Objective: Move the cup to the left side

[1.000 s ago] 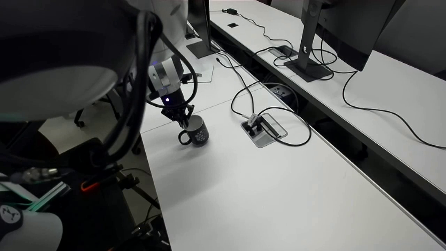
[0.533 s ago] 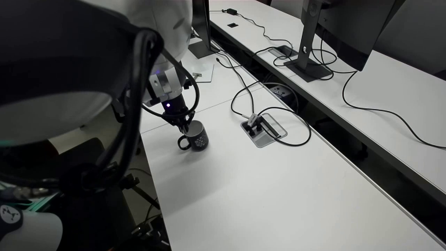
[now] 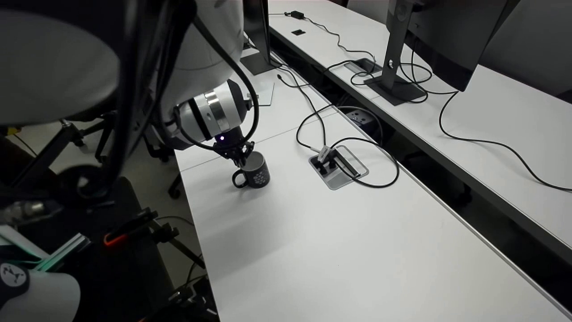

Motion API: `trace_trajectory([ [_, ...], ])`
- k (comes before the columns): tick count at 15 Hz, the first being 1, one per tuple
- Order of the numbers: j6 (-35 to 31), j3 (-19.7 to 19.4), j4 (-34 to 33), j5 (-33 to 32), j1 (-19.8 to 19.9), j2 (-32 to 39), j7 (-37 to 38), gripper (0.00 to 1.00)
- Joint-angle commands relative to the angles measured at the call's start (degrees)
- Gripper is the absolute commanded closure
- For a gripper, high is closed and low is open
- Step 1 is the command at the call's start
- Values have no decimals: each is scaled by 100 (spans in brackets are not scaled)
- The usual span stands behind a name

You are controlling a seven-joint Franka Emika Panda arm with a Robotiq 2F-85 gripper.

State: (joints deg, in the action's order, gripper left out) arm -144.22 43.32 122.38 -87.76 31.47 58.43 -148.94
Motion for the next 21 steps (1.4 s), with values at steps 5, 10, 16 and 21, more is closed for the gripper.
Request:
trace_trajectory([
  [5,-105,-100,-109,-147,11,69,5,43],
  [10,-454,-204,-168,-202,28,-194,1,6],
  [16,-1884,-1365,-159,174,-1090,-1371,-14,0],
  [21,-2068,-1308,-392,-145,-824,-1548,-6,0],
])
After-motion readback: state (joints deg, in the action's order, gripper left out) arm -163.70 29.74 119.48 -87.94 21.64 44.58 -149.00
